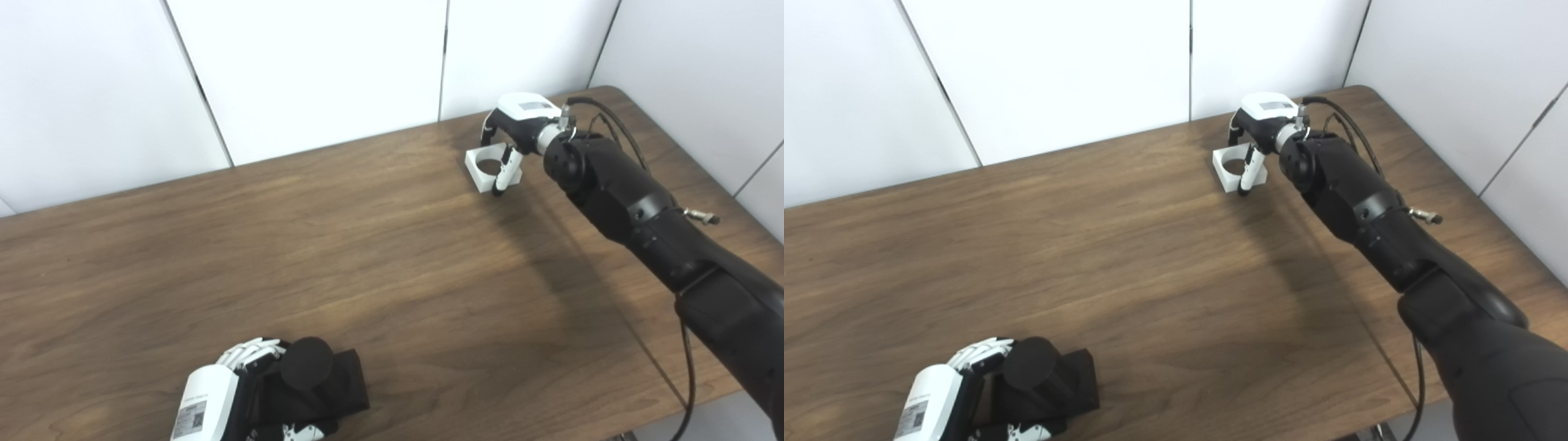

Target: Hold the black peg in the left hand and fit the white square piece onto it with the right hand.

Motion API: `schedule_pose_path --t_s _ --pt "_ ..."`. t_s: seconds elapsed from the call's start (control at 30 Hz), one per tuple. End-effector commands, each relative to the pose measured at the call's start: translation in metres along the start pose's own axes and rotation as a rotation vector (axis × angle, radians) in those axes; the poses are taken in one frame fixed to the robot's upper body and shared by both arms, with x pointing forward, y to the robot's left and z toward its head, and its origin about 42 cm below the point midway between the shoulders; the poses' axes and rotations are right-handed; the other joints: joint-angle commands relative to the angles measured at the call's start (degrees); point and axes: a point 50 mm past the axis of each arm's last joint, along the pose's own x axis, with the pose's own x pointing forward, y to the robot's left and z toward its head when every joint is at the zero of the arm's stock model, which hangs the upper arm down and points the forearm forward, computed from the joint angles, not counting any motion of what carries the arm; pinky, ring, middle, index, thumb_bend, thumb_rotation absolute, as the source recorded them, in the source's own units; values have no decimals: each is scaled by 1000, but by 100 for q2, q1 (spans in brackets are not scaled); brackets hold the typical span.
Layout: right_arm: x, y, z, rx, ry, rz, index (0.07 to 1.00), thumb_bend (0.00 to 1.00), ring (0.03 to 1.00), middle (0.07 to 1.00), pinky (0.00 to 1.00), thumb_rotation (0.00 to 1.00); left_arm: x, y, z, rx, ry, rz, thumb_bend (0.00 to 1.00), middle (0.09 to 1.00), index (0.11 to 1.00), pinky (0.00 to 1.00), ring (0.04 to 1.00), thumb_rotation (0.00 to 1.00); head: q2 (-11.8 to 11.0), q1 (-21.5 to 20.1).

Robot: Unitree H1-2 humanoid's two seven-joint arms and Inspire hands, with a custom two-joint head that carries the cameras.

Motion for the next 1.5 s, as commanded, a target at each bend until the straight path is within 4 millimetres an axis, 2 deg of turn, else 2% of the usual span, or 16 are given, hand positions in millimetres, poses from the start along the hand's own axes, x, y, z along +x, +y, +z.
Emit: schedule_pose_path --t_s 0.0,0.13,0.27,0.43,0.63,0.8,1.17,1.47 --pt "-2 -32 -4 -42 -26 -85 485 521 882 767 929 127 -6 -9 1 -11 29 -63 523 731 482 791 792 49 8 52" --pt "-14 -39 5 -41 -71 -105 485 521 890 760 940 127 -3 -12 5 -16 26 -62 523 729 481 788 792 49 29 329" --pt "-45 -54 27 -69 -186 -146 486 522 888 764 934 129 1 -16 11 -11 29 -67 523 731 481 793 796 50 36 697" --pt "-98 -71 63 -65 -353 -155 486 521 897 766 947 128 6 -23 19 -5 35 -70 523 735 481 810 802 50 66 1075" --pt "-155 -69 107 16 -559 -65 484 521 909 772 963 127 11 -27 29 19 41 -81 523 738 482 841 806 51 115 1368" --pt "-186 -59 130 62 -686 -41 483 521 892 753 958 127 15 -29 37 24 54 -96 523 746 482 862 816 52 159 1551" --pt "-223 -44 174 63 -906 -39 481 521 899 740 946 127 21 -31 46 29 51 -97 523 748 482 864 817 52 243 1684" --pt "-226 -32 179 73 -923 -8 481 522 906 742 967 127 23 -31 49 27 46 -91 524 748 482 866 818 52 284 1711"
